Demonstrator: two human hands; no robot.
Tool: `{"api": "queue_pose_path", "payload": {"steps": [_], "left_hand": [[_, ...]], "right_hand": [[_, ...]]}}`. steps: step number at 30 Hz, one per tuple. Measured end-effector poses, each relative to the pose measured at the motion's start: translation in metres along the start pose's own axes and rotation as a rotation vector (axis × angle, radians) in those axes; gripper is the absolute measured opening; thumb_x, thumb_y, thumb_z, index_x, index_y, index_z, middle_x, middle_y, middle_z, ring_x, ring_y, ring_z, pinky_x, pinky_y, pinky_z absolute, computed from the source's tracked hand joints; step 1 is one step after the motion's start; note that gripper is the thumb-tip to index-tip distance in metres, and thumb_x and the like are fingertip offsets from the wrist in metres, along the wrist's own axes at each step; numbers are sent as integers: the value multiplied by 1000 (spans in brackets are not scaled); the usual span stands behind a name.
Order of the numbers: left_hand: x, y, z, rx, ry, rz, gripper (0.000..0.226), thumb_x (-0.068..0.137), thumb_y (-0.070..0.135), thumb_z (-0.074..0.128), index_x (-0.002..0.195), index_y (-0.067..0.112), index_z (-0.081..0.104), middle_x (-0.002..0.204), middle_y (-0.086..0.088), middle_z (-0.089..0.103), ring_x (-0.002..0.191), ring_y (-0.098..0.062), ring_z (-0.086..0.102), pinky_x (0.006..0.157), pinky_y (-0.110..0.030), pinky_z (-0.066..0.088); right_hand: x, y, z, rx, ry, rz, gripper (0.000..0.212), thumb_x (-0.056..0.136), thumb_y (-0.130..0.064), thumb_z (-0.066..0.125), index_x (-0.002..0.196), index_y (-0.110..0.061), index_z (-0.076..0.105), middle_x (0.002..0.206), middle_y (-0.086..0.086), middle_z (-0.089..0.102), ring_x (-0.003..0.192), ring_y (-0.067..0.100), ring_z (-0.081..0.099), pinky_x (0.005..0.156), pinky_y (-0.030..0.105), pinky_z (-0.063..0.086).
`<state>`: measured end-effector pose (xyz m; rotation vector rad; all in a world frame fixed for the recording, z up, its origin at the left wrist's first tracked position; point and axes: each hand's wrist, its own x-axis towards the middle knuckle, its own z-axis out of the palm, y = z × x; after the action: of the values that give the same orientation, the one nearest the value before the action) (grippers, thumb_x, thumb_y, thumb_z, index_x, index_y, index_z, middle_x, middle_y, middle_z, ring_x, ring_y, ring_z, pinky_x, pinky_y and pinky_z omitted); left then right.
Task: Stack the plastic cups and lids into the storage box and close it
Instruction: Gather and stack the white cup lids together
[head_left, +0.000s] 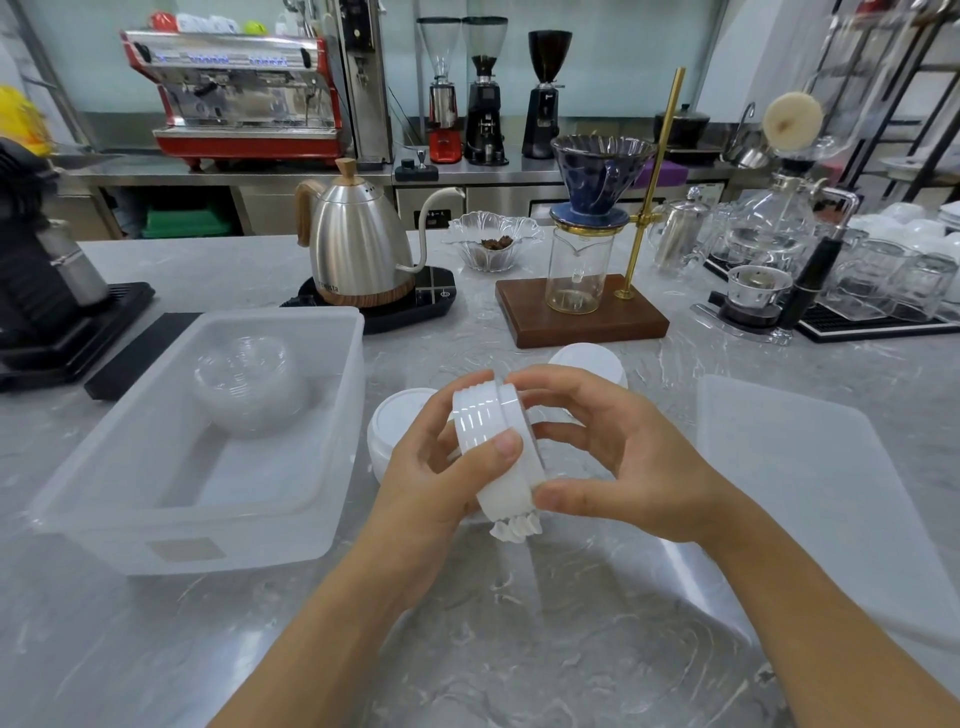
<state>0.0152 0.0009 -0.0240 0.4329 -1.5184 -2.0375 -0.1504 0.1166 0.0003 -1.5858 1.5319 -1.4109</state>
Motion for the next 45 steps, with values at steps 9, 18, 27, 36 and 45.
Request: {"api": "queue_pose_path", "payload": {"steps": [9,18,27,36,45], "left_hand": [[0,-2,-2,25,3,4,64,63,40,85,125,44,68,117,3,77,104,-25,77,78,-41,64],[1,2,2,-30,7,17,70,59,35,84,127,33,67,98,11,77,89,-11,75,65,-26,60],[0,2,3,-43,12,-4,63,57,38,85,118,42,72,103,9,79,92,-11,77,69,-27,61],[0,1,4,-10,4,-29,61,58,41,85,118,46,72,110,8,77,102,-17,75,77,-31,61],[0,1,3,11,10,-27,65,58,42,85,121,45,69,111,7,77,104,-18,74,78,-34,61]], "right_hand": [[0,5,3,-22,1,0,70,76,-15,85,138,-22,54,135,-7,61,130,22,57,100,30,54],[9,11,-13,53,266,39,56,86,-48,72,133,-20,59,131,2,65,124,17,61,106,38,51],[14,56,-24,-882,344,382,59,93,-36,65,148,-22,48,162,4,32,150,25,27,121,45,27],[19,60,-23,-981,316,431,43,91,-40,65,130,-23,59,157,5,39,147,24,29,116,41,28],[17,56,-19,-853,378,444,38,76,-43,80,92,-22,53,130,1,53,128,22,46,94,32,38]]}}
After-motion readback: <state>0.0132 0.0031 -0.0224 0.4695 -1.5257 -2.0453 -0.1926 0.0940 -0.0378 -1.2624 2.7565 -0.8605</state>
